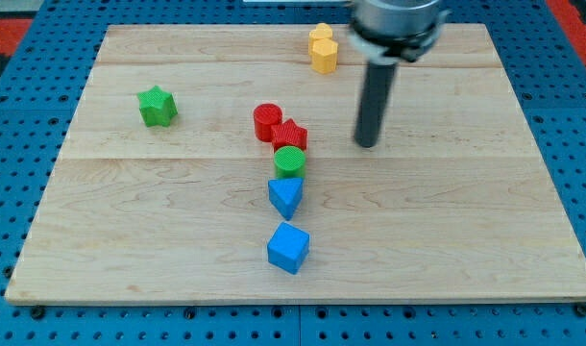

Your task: Move the green circle towards left

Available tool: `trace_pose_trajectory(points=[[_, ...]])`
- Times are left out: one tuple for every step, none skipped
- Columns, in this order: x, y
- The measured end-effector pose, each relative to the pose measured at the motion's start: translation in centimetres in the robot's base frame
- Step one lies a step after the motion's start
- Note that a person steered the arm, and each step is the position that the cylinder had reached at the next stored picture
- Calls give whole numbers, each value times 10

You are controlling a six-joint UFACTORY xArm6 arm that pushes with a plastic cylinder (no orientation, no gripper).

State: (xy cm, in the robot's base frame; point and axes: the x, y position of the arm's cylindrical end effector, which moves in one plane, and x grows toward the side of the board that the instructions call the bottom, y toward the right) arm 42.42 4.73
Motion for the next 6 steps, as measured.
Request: trace_pose_trajectory(points=[[13,-32],[25,-10],[44,-68],[32,-125],[41,-77],[67,-59]])
